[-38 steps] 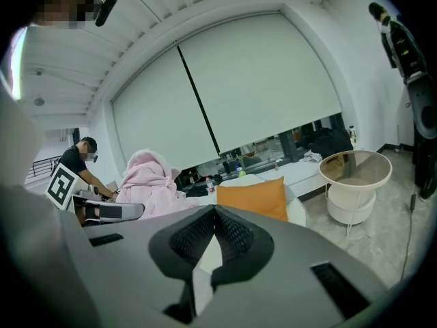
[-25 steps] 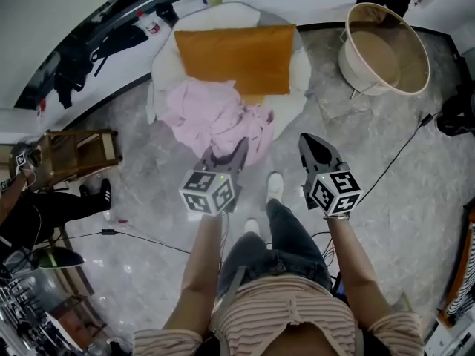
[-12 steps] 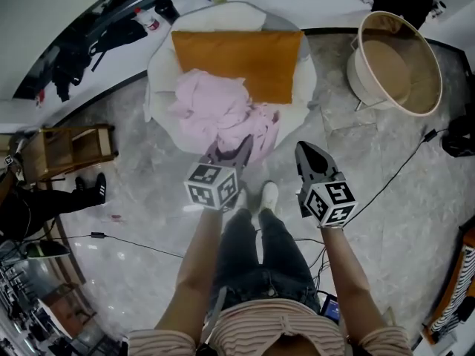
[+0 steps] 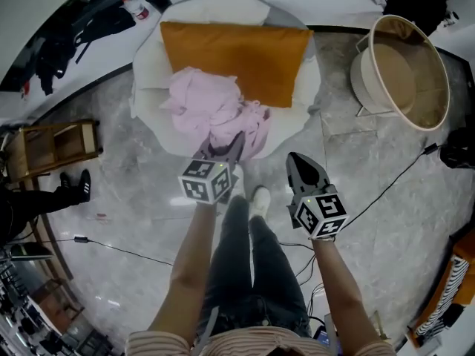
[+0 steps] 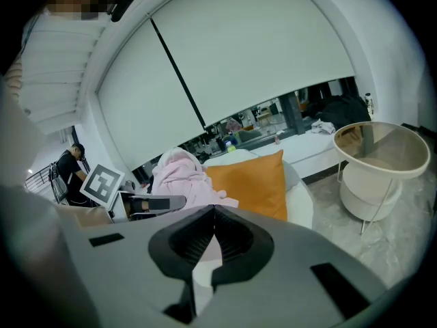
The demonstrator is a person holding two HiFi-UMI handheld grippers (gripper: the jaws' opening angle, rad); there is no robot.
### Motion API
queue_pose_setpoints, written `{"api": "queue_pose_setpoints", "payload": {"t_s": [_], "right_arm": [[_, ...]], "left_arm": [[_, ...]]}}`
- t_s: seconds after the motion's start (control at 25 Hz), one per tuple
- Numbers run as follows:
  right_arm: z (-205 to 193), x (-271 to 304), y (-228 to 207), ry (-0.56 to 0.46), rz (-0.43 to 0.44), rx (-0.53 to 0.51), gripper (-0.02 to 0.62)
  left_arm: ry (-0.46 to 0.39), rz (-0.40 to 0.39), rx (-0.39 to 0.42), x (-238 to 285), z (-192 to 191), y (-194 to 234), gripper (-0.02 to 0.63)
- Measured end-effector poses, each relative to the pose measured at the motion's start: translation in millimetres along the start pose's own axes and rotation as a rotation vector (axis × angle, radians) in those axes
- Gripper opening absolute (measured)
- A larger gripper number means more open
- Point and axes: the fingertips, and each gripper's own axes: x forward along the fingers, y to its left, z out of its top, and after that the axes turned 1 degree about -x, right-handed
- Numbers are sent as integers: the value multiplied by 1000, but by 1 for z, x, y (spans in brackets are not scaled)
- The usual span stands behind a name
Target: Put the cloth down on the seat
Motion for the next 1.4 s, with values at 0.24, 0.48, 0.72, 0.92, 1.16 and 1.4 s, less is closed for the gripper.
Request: {"api": "queue_pose_setpoints", "payload": {"t_s": [0.24,0.48,0.72,0.92,1.16,1.4], "right_arm": [[-16,60,-1,24,46,-13,8],[-48,114,5,70,80,-25,8],[-84,161,8,153,92,-39,9],[-105,205,11,209,84,-48,8],[-116,247,21,268,94,-86,8],[-126,282,30,338,109,-147,8]], "left_arm": [[17,35,-66,34,-34,51,100],[25,90,-129,57,-74,106,100],[33,110,-195,79,-93,151,100],[42,136,-247,92,-99,183,100],[49,146,-305,101,-99,207,100],[48,163,-355,100,-102,234,100]]}}
